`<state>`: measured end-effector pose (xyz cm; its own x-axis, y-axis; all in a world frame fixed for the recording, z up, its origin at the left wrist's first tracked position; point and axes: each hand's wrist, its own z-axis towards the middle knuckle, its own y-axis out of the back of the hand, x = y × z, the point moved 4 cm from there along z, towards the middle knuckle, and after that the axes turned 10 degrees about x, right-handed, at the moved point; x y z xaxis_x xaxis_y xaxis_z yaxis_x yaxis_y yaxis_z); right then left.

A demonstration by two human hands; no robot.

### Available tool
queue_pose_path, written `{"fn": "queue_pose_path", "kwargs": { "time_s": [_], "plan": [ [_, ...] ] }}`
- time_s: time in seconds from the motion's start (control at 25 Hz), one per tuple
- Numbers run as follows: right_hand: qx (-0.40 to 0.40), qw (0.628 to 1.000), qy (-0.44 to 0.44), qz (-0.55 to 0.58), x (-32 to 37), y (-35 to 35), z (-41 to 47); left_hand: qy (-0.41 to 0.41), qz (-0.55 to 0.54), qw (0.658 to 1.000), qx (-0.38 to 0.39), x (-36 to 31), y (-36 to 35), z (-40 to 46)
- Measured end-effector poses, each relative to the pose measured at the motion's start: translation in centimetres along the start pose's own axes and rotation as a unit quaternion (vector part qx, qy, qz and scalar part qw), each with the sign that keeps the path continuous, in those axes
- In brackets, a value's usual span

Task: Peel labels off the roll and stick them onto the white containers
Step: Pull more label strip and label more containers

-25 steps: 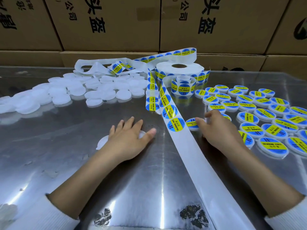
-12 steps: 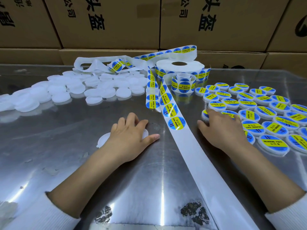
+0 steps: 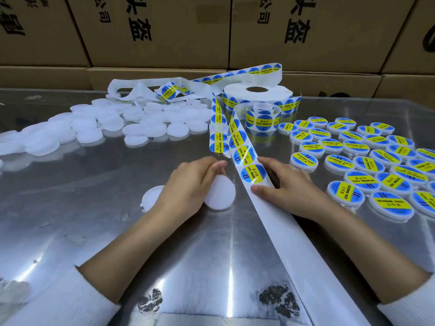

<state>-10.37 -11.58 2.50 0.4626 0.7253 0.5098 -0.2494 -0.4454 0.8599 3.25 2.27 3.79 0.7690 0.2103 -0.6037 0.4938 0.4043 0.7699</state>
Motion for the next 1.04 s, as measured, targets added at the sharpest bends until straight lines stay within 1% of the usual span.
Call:
{"fn": "queue_pose_path", "kwargs": {
  "time_s": [0.12, 0.2, 0.32, 0.4, 0.48, 0.6, 0.72, 0.88, 0.96, 1.04],
  "plan": [
    [-0.011, 0.997, 0.026, 0.066, -0.1, -0.3, 0.1, -0.013, 0.029, 0.999, 0.036, 0.3, -1.1, 0.3],
    [-0.017, 0.989, 0.058, 0.135, 0.2, -0.4, 0.0, -0.042, 0.044, 0.998, 0.018, 0.2, -1.3, 0.5],
    [-0.018, 0.97, 0.097, 0.224, 1.0, -0.2, -0.1, -0.105, 0.033, 0.994, -0.018, -0.5, -1.1, 0.3],
    [-0.012, 0.956, 0.115, 0.268, 1.6, 0.0, -0.2, -0.136, 0.036, 0.99, -0.022, -1.1, -1.1, 0.1],
    [-0.004, 0.947, 0.131, 0.293, 2.0, 0.0, -0.2, -0.148, 0.03, 0.988, -0.016, -1.5, -1.2, -0.1],
    [-0.004, 0.95, 0.155, 0.27, 2.5, -0.1, -0.5, -0.131, 0.004, 0.991, -0.012, -1.7, -1.0, -0.3],
    [-0.006, 0.963, 0.15, 0.224, 2.5, -0.3, -0.4, -0.107, -0.038, 0.993, -0.031, -1.6, -0.9, -0.3],
    [-0.029, 0.972, 0.157, 0.171, 2.3, -0.5, -0.3, -0.083, -0.098, 0.99, -0.051, -1.7, -1.0, -0.4],
    [-0.046, 0.979, 0.144, 0.134, 1.9, -0.3, -0.4, -0.073, -0.122, 0.988, -0.065, -1.7, -0.8, -0.5],
    [-0.057, 0.988, 0.11, 0.096, 1.2, -0.2, -0.2, -0.068, -0.139, 0.984, -0.084, -1.7, -0.3, -0.5]
  ]
}}
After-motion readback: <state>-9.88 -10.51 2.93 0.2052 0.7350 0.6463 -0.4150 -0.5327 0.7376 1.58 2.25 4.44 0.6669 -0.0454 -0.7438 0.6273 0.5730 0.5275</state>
